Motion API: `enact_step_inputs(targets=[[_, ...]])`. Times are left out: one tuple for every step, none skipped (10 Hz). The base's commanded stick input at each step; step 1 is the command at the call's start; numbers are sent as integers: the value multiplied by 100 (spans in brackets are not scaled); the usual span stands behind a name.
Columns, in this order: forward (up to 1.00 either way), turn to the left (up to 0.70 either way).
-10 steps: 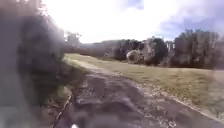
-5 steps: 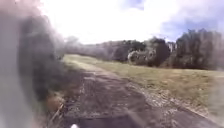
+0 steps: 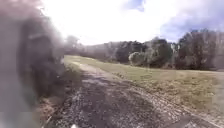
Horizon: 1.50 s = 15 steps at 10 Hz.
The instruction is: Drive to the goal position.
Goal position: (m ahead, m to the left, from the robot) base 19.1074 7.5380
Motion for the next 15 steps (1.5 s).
enact_step_inputs(targets=[[70,6],[70,12],[70,7],[70,1],[70,1],[70,1],[70,1],[70,1],[70,1],[70,1],[70,1],[70,1],[70,1],[70,1],[70,1]])
